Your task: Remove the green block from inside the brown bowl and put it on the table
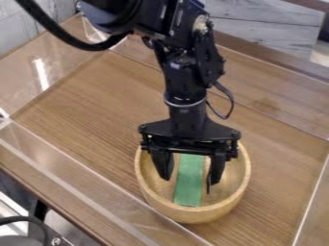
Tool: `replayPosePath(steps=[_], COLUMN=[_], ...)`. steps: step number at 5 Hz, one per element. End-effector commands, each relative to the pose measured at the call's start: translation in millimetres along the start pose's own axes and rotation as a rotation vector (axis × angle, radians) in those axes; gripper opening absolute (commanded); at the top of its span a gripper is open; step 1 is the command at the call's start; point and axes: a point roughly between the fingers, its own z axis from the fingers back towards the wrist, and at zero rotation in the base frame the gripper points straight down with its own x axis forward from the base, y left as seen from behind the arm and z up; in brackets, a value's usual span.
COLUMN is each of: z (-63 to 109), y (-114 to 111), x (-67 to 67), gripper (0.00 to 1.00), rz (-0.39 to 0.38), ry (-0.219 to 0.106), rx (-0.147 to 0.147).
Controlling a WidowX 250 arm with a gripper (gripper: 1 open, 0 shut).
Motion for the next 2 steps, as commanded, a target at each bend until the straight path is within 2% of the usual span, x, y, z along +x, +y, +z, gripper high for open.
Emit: replayPosePath(steps=[1,2], z=[10.2,9.6], y=[-6.2,-6.6], x=[12.1,13.2], gripper=[1.00,1.00], rz=[-0.001,-0.004], ry=[-0.044,-0.044], rx=[-0.029,-0.030])
